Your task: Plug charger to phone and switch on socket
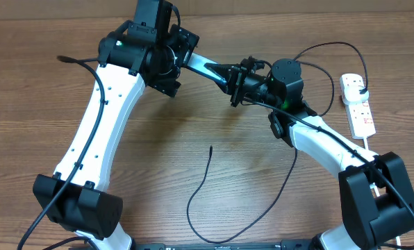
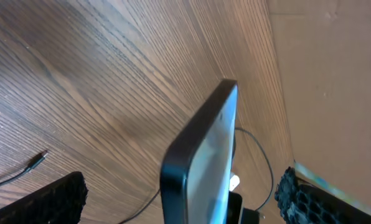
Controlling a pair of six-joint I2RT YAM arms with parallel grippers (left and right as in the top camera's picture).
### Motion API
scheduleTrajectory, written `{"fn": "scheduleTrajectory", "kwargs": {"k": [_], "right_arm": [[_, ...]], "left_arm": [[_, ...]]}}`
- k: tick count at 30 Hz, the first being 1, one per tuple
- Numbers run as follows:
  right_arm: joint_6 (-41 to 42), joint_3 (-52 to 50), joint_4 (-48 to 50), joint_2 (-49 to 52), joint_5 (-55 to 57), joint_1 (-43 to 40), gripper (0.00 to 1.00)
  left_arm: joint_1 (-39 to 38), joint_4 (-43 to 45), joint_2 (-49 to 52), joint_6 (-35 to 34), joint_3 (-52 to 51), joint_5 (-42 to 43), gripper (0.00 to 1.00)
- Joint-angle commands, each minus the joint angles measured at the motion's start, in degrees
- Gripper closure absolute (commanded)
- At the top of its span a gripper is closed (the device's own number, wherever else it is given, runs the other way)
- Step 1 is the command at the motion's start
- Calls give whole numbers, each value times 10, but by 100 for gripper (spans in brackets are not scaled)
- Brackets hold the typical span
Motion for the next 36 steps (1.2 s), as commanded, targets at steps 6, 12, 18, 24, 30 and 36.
{"fn": "scheduleTrajectory", "kwargs": {"k": [6,12,18,24,30,36], "right_arm": [[79,9,10,-5,3,2,96],[80,9,10,-5,3,1,96],[79,9,10,-5,8,1,96],[79,9,10,-5,9,1,96],[79,9,10,-5,10,1,96],[80,9,10,-5,9,-2,96]], "left_arm": [[0,5,1,-5,10,12,0],[2,13,1,26,2,38,0],[2,26,1,75,-5,45,0],[0,24,1,87,-7,62,0],[3,27,1,91,-13,60,0],[4,49,1,115,-35,62,0]]}}
